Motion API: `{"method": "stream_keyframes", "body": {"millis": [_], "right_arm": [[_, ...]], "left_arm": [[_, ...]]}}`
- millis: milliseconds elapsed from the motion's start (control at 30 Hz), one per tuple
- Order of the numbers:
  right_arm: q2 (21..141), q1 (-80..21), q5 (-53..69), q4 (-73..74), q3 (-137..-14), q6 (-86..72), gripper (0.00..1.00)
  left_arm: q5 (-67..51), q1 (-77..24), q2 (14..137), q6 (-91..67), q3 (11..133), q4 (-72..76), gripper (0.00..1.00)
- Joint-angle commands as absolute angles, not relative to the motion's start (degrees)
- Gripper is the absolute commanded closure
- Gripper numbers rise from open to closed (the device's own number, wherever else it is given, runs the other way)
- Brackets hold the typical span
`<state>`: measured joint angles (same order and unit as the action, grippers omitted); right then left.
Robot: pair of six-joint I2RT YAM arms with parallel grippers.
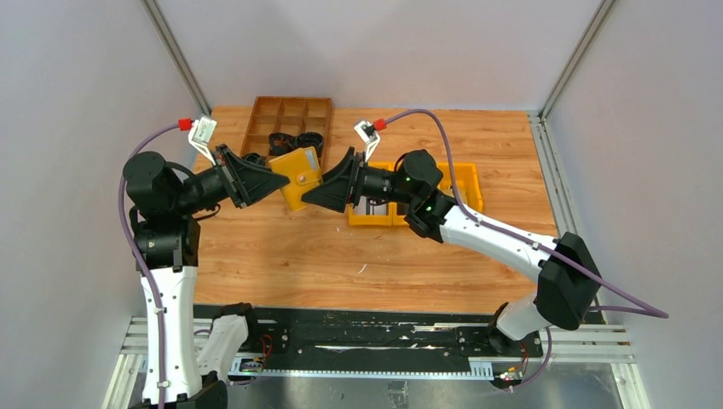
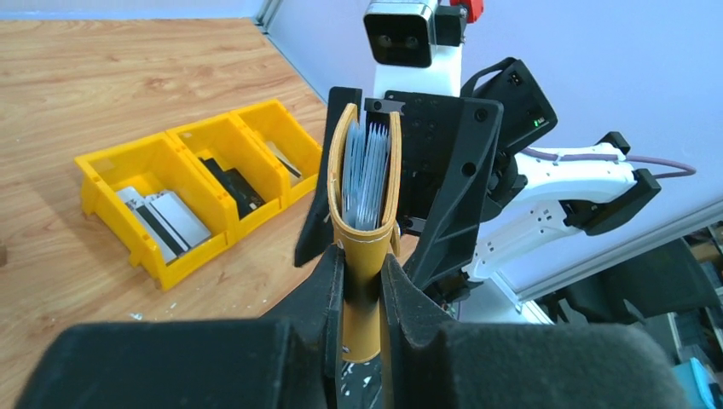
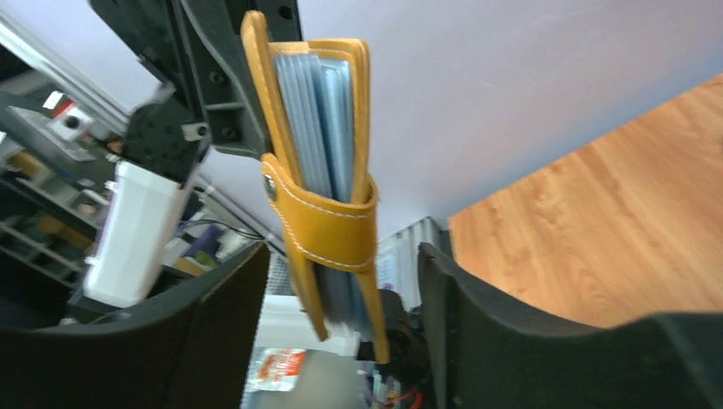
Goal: Take the credit cards out of the card holder
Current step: Open the card holder.
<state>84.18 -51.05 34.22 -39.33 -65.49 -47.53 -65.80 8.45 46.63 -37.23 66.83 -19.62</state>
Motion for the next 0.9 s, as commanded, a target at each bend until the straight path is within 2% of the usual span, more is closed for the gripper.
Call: {"method": "stream_keyframes", "body": {"millis": [0, 67, 100, 133, 167, 200, 233, 267, 567, 867], "right_arm": [[84.58, -50.8, 38.54, -47.76, -66.26, -54.24, 0.41], [84.14, -50.82, 37.88, -46.81, -66.11, -53.96, 0.59], [83.88, -50.8, 37.4, -46.16, -66.14, -53.72, 0.72], [83.61, -50.85, 37.17, -45.36, -66.1, -53.44, 0.81], [83.31, -50.87, 36.99, -45.06, -65.97, -53.09, 0.88], [83.16, -50.81, 37.0, -44.95, -65.91, -52.95, 0.93], [82.87, -50.81, 37.27, -44.98, -65.77, -52.57, 0.98], [82.81, -50.8, 37.65, -45.23, -65.68, -52.49, 1.0], [84.39, -50.36, 43.21, -58.32, -63.38, -57.56, 1.0], [87.48, -50.93, 44.87, -57.9, -67.07, -58.43, 0.96]], "left_arm": [[-65.02, 8.26, 45.29, -34.63, 68.26, -20.68, 0.8], [-63.98, 8.22, 45.02, -33.5, 68.26, -21.83, 0.68], [-63.95, 8.26, 44.94, -33.46, 68.09, -21.95, 0.6], [-64.0, 8.27, 44.96, -33.76, 67.91, -21.98, 0.43], [-64.24, 8.26, 45.03, -34.33, 67.74, -21.9, 0.26], [-64.31, 8.28, 45.11, -34.64, 67.69, -21.86, 0.18], [-64.49, 8.32, 45.16, -35.74, 67.49, -21.49, 0.03], [-64.73, 8.27, 45.31, -36.47, 67.25, -20.73, 0.01], [-68.81, 8.34, 46.57, -46.76, 65.63, -12.58, 0.01], [-69.33, 8.26, 45.71, -52.21, 64.02, -6.73, 0.28]]}}
